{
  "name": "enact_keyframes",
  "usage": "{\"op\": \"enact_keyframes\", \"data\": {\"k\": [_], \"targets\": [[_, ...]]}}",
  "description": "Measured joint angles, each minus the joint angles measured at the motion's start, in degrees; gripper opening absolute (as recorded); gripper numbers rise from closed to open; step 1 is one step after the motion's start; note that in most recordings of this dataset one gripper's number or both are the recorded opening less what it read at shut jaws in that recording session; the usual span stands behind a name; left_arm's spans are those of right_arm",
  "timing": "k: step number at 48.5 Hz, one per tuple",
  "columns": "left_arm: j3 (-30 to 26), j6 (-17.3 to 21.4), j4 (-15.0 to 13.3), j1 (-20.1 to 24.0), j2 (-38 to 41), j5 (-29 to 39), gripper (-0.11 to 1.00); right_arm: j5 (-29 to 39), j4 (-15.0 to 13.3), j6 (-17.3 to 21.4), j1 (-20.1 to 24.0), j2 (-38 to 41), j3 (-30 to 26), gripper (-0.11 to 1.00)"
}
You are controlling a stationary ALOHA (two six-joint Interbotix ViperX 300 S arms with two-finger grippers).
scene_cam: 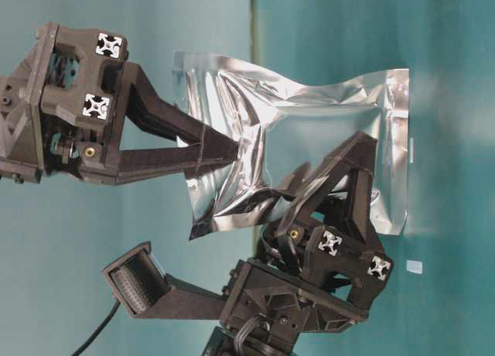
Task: Hand over the silver zip bag and make it stand upright.
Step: 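Close the left gripper on the bag's lower edge beside the right gripper, then open the right gripper and retract it to the right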
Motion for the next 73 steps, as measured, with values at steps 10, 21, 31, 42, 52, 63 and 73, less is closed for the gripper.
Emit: {"op": "enact_keyframes", "data": {"k": [10, 21, 31, 42, 52, 63, 73], "targets": [[0.00, 0.00, -0.09, -0.09, 0.00, 0.35, 0.28, 0.18, 0.00, 0.09, 0.00, 0.00, -0.09, 0.10], [0.00, 0.35, -0.09, 0.00, 0.00, 0.53, 0.28, 0.53, 0.00, 0.00, 0.09, 0.09, -0.35, 0.71], [-0.09, 1.49, -0.09, 0.00, 0.00, 0.53, 0.28, -2.29, 0.18, 0.09, 0.00, -0.53, -0.35, 0.90], [0.00, 1.67, -0.09, 0.00, 0.00, 0.53, 0.28, -4.39, 0.00, 0.79, -0.18, -2.81, -0.26, 0.91], [0.09, 2.90, -0.09, -0.09, -0.09, 0.62, 0.28, -4.66, 0.00, 5.80, -0.26, -7.21, 3.52, 0.91], [0.18, 3.96, -0.09, -0.18, -0.18, 0.62, 0.28, -10.55, -1.49, 11.69, -0.26, -16.26, 10.90, 0.91], [0.18, 4.04, -0.09, -0.18, -0.26, 1.05, 0.28, -15.64, -1.93, 15.21, -0.26, -24.96, 19.86, 0.91]]}}
